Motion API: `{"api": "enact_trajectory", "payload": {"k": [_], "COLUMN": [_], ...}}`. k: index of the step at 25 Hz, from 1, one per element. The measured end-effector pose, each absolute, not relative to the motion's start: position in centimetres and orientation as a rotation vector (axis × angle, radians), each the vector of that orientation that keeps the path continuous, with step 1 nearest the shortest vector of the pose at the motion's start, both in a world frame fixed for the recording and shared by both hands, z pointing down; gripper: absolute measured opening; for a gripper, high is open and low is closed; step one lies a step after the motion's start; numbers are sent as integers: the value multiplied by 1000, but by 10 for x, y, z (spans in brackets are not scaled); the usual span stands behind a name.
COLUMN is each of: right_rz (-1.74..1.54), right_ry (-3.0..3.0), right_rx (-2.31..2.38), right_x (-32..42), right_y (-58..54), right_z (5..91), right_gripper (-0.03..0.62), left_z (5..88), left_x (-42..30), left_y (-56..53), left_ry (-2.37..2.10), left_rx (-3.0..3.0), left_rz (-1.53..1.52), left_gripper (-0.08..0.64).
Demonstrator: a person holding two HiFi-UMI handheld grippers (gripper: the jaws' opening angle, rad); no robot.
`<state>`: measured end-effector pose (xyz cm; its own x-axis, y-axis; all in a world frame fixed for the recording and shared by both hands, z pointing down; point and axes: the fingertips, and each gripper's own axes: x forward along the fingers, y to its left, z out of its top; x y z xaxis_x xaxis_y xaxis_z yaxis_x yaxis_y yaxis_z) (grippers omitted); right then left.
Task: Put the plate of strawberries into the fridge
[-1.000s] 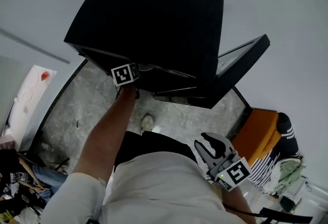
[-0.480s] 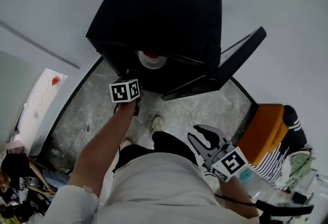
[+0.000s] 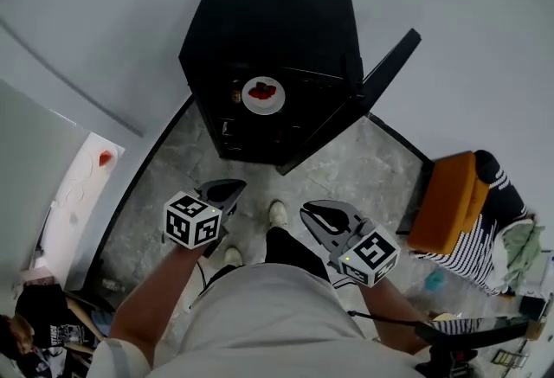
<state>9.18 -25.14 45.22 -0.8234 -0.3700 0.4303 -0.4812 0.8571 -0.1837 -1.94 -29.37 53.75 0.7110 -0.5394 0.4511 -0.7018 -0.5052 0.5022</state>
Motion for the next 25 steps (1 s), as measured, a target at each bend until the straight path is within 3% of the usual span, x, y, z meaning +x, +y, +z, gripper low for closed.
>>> {"api": "enact_trajectory", "payload": {"k": [11,25], "right_rz": [372,347], "right_ry": [-2657,-2679], "right_rx": [631,578], "right_x": [40,2], "right_y": [-157,-83], "right_z": [450,453], "right_gripper": [25,24], "left_z": [491,492], "left_x": [-39,-78], "left_y": [-143,-77], "left_ry": [-711,-742], "left_rx": [2304,2296], "left_rz": [251,242], "left_gripper": [12,12]}}
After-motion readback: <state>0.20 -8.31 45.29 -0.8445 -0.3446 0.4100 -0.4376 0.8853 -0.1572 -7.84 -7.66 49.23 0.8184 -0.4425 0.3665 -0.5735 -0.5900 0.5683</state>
